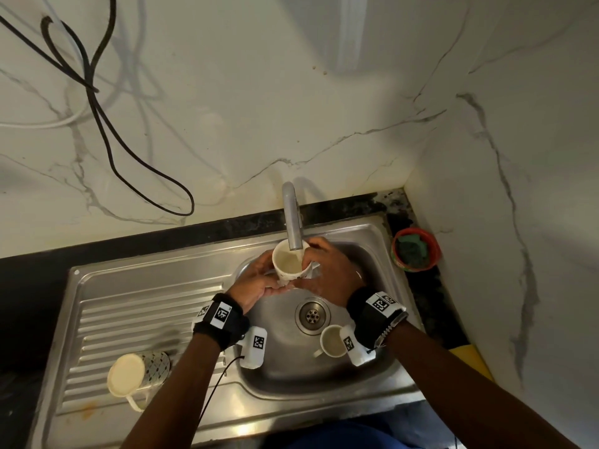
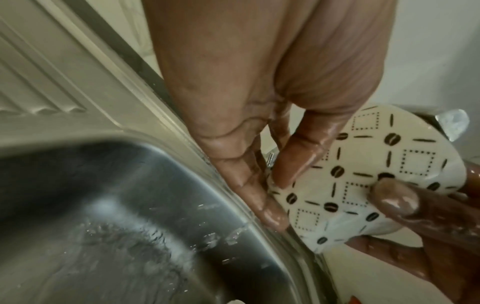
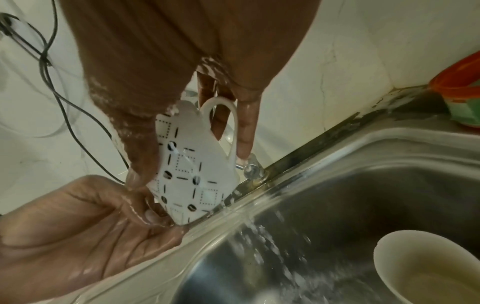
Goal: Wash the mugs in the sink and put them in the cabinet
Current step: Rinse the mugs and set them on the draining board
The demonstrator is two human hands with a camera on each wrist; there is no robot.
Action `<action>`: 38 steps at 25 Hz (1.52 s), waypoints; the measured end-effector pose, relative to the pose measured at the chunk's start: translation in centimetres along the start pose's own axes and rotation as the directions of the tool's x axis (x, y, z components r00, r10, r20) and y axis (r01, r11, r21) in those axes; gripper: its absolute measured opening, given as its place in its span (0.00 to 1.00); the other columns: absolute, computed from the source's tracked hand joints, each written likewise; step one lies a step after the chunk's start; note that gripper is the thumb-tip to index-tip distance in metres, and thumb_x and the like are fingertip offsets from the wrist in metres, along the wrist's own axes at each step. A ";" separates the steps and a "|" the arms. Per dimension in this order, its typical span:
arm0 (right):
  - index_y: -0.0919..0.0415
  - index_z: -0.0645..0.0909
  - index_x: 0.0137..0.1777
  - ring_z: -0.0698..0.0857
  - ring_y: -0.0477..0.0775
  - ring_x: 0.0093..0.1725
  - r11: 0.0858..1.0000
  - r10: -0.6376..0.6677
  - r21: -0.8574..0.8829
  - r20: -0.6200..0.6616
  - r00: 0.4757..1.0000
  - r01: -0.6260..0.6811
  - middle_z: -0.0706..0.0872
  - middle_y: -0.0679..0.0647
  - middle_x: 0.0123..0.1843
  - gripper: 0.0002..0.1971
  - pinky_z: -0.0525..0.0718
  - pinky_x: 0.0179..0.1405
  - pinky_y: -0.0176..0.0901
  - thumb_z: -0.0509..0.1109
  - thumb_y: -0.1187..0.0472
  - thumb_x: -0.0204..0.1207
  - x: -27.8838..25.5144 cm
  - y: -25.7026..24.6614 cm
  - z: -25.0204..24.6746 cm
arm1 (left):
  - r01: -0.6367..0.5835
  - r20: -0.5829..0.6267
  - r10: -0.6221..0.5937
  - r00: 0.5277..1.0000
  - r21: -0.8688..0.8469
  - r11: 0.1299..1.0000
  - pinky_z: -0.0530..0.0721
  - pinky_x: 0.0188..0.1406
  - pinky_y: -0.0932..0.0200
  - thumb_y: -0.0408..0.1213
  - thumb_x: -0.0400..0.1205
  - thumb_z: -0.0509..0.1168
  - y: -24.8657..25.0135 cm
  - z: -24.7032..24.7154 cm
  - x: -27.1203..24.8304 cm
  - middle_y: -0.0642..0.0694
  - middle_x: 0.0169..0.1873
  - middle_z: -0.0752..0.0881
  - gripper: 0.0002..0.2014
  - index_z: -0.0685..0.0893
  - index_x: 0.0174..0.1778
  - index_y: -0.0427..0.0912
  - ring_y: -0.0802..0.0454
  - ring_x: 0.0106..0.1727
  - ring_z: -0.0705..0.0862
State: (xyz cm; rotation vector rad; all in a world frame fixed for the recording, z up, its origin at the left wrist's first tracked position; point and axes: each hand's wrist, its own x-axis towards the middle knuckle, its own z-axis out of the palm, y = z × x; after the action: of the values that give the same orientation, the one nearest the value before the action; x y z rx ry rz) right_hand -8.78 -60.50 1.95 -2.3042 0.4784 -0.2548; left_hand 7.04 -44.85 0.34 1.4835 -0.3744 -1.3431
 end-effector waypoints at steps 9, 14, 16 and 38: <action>0.54 0.82 0.69 0.83 0.56 0.69 0.969 0.115 -0.228 0.068 0.991 -0.097 0.75 0.53 0.77 0.27 0.86 0.66 0.47 0.82 0.43 0.74 -0.8 0.4 1.5 | 0.098 -0.094 -0.089 0.992 0.101 0.990 0.85 0.68 0.36 0.16 0.80 0.68 -1.6 2.0 -0.5 0.39 0.71 0.84 0.30 0.79 0.72 0.52 0.38 0.66 0.89; 0.54 0.83 0.68 0.86 0.53 0.62 0.963 0.163 -0.202 -0.088 0.983 -0.178 0.74 0.53 0.78 0.27 0.90 0.59 0.46 0.82 0.42 0.73 -0.5 -0.2 1.9 | 0.088 -0.107 -0.079 0.991 0.090 0.992 0.87 0.68 0.38 0.19 0.80 0.70 -1.9 1.3 -0.8 0.41 0.70 0.84 0.32 0.80 0.73 0.56 0.41 0.66 0.89; 0.53 0.83 0.68 0.86 0.53 0.63 0.964 0.159 -0.216 -0.011 0.987 -0.157 0.75 0.52 0.76 0.27 0.89 0.60 0.47 0.82 0.41 0.73 -0.3 -0.3 1.9 | 0.084 -0.111 -0.075 0.991 0.078 0.993 0.86 0.68 0.36 0.18 0.80 0.70 -1.7 1.5 -0.7 0.41 0.69 0.84 0.32 0.80 0.71 0.57 0.37 0.68 0.87; 0.64 0.85 0.62 0.81 0.55 0.37 -0.301 0.492 0.763 0.638 0.592 -0.573 0.84 0.60 0.41 0.39 0.77 0.36 0.42 0.74 0.27 0.70 -0.6 1.3 4.3 | -0.205 -0.194 0.388 0.901 0.598 0.775 0.88 0.62 0.47 0.71 0.64 0.81 1.5 5.8 -0.2 0.58 0.63 0.86 0.39 0.76 0.68 0.65 0.58 0.64 0.86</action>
State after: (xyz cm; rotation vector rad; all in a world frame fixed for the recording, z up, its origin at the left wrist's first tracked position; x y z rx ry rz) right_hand -8.30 -58.35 -1.98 -0.4140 0.9156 0.0277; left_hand 2.59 -48.05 2.72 1.9889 -0.8241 -0.7408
